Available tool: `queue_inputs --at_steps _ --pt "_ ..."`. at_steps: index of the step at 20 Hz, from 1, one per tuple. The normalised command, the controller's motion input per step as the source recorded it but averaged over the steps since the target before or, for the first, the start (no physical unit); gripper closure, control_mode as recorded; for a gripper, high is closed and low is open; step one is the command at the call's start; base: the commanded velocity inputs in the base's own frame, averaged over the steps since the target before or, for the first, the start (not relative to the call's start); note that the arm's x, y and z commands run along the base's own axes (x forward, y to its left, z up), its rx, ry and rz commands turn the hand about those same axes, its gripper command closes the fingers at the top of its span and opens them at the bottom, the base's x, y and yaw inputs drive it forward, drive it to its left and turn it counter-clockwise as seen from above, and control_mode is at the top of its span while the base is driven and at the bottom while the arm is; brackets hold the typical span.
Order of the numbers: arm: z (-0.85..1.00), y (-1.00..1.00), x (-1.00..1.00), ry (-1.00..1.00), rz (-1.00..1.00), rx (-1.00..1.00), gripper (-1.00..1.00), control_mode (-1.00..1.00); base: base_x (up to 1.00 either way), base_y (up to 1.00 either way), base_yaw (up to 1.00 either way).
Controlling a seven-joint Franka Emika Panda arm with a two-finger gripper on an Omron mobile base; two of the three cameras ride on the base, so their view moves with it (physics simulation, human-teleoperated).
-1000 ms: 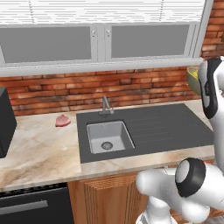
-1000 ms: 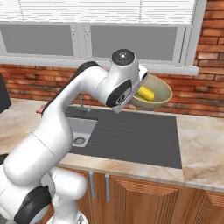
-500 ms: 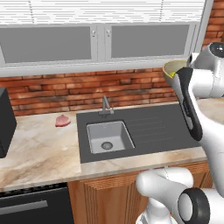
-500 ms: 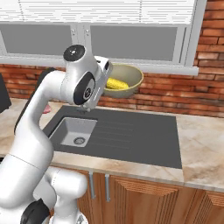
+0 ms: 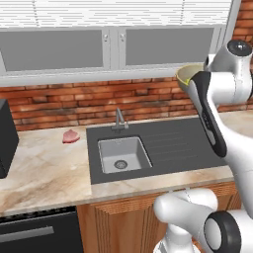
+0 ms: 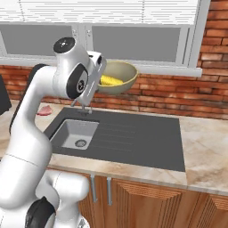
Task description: Pick the corn from the sink and place it in the bowl. Then pick the bowl and place it in the microwave. Then close the microwave door and press the start button.
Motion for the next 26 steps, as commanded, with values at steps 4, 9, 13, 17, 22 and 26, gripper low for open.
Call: queue_inputs --at_steps 4,9,13,17,22,26 --pt "0.01 0.14 -0.04 0.02 0.00 0.00 1.00 -1.00 0.00 0.00 0.00" --pt "0.00 0.00 0.00 0.01 0.00 0.00 1.00 -1.00 0.00 0.00 0.00" --pt "0.00 0.00 0.00 0.00 0.00 0.00 1.00 -1.00 0.00 0.00 0.00" --pt "0.00 0.00 0.00 0.00 0.00 0.00 1.00 1.00 -0.25 0.00 0.01" --pt "0.00 0.00 0.00 0.00 0.00 0.00 1.00 1.00 -0.80 0.00 0.04" --pt "0.00 0.00 0.00 0.00 0.00 0.00 1.00 1.00 -0.11 0.13 -0.22"
